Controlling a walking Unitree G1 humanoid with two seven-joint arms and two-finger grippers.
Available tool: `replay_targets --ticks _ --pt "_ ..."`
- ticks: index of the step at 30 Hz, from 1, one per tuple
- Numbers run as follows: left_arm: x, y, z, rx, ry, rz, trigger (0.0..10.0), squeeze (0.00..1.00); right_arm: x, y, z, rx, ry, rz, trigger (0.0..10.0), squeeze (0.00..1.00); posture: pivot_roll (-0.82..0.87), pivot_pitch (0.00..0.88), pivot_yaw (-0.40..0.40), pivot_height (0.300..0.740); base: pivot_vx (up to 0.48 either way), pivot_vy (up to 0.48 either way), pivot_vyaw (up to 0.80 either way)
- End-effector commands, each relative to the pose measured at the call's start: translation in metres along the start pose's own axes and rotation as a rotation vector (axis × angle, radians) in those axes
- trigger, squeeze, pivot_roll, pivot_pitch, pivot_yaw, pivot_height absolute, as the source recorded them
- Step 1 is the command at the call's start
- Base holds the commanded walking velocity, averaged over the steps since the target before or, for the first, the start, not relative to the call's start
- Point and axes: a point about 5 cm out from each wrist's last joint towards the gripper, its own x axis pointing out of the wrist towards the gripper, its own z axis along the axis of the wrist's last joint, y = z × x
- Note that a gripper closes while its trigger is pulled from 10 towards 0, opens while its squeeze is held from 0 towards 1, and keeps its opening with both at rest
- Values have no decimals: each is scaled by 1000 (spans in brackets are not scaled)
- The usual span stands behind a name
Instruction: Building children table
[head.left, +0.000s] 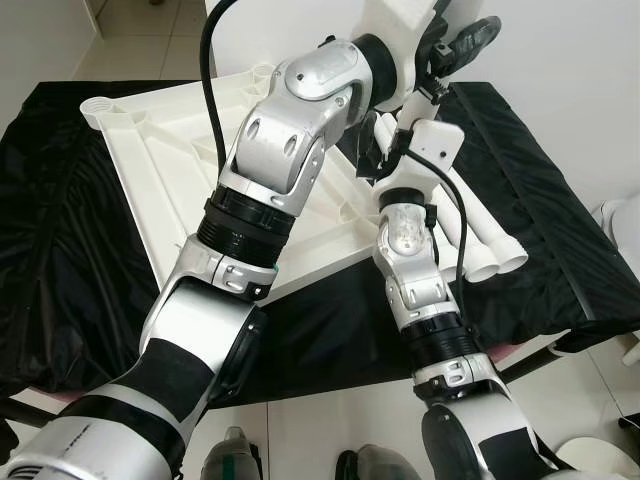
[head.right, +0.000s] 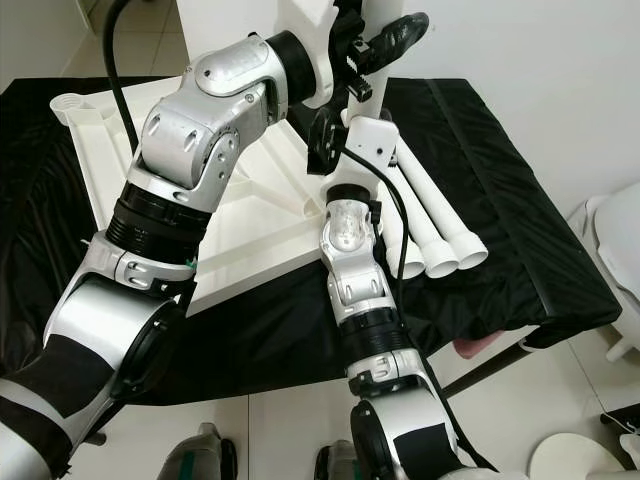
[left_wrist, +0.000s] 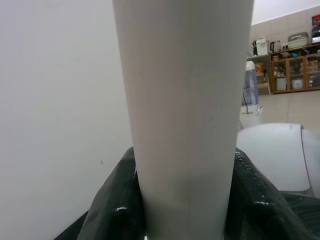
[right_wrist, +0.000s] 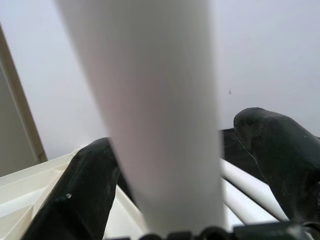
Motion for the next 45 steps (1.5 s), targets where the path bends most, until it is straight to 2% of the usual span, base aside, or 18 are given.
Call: replay_targets --ticks 1,5,6,9,10,14,15,17,18,30,35,36,38,39,41,42,44,45 --pt "-1 17 7 12 -17 344 10000 0 -1 1 -3 -14 27 -17 10000 0 6 0 -13 740 0 0 0" --pt "-1 17 8 16 -18 345 10000 0 -1 -1 -7 -23 47 -37 10000 0 9 0 -14 740 0 0 0" --pt "-1 17 8 16 -19 345 10000 0 -1 -2 -6 -23 41 -50 8863 0 10 0 -15 740 0 0 0" --pt "-1 17 8 15 -19 345 10000 0 -1 -2 -5 -22 35 -58 8863 0 10 0 -15 740 0 0 0" --pt "0 17 9 15 -18 344 10000 0 -1 -2 -4 -28 28 -58 6353 0 10 0 -15 740 0 0 0" --pt "1 16 9 14 -19 339 10000 0 1 -1 -4 -27 28 -64 6941 0 12 0 -16 740 0 0 0" --pt "1 15 9 14 -19 337 10000 0 2 -1 -4 -22 30 -64 7882 0 14 0 -17 740 0 0 0" --pt "1 14 10 14 -20 334 10000 0 5 -1 -4 -23 30 -68 8275 0 14 0 -16 740 0 0 0" --pt "1 14 10 14 -21 330 10000 0 6 -1 -5 -27 34 -65 9922 0 14 0 -16 740 0 0 0" --pt "3 9 11 9 -25 311 10000 0 10 2 -13 -56 62 -43 10000 0 14 0 -19 740 0 0 0" --pt "4 8 11 10 -26 307 10000 0 13 1 -11 -70 46 -48 8941 0 14 0 -19 740 0 0 0" --pt "4 7 11 10 -26 306 10000 0 14 0 -10 -80 31 -49 6588 0 15 0 -20 740 0 0 0" --pt "4 7 11 10 -26 306 10000 0 15 -1 -9 -87 20 -49 6588 0 15 0 -20 740 0 0 0" --pt "4 7 12 11 -26 304 10000 0 16 -2 -7 -90 11 -55 4392 0 14 0 -19 740 0 0 0" --pt "4 6 12 11 -26 303 10000 0 18 -2 -7 -92 7 -60 4549 0 13 0 -19 740 0 0 0" --pt "4 6 12 11 -26 301 10000 0 19 -2 -7 -94 6 -63 3686 0 13 0 -19 740 0 0 0" --pt "4 5 12 11 -26 299 10000 0 19 -2 -6 -95 4 -65 3608 0 12 0 -18 740 0 0 0" --pt "4 5 12 12 -27 298 10000 0 19 -2 -6 -101 -2 -59 0 0 12 0 -19 740 0 0 0"
